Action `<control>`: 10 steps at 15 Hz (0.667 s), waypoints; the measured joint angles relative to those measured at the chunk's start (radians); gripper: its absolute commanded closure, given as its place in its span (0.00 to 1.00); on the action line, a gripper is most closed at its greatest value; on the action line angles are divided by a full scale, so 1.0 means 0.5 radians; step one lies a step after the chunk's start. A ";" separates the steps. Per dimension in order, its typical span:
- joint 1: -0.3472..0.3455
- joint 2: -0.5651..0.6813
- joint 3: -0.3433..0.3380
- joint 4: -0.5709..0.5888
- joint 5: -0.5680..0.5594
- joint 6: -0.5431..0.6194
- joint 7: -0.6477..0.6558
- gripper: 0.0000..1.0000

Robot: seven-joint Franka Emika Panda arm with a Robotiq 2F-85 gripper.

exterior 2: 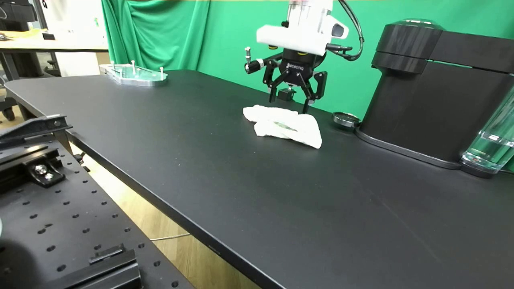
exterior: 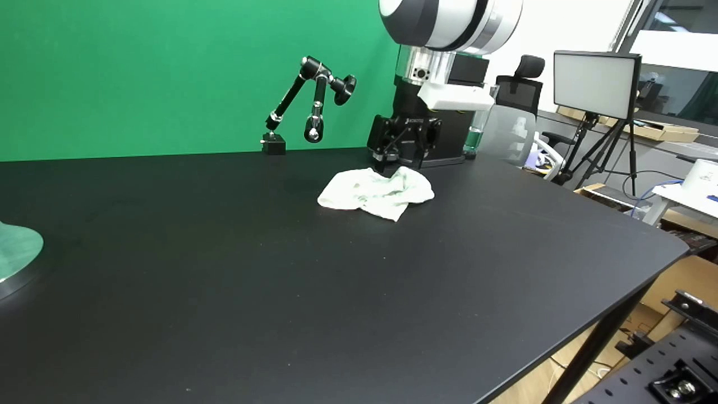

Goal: Pick up the white cloth from the table and put it on the tripod.

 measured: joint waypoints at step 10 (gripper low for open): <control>0.087 0.181 -0.092 0.019 -0.095 0.235 0.115 0.62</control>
